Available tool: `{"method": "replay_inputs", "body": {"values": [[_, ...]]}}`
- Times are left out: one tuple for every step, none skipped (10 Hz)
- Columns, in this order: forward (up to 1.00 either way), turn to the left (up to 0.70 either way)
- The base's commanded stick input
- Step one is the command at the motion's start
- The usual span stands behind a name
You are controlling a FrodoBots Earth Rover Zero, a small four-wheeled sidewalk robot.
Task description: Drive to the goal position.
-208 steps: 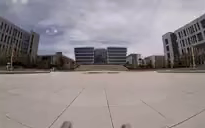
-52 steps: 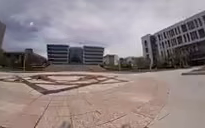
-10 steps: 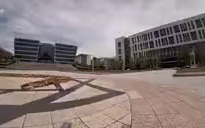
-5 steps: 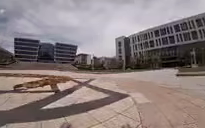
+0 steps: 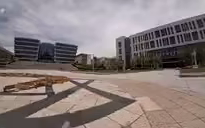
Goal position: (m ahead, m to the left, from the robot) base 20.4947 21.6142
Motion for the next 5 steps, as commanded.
{"method": "replay_inputs", "body": {"values": [[0.70,0.00],[0.70,0.00],[0.70,0.00],[0.70,0.02],[0.70,0.07]]}}
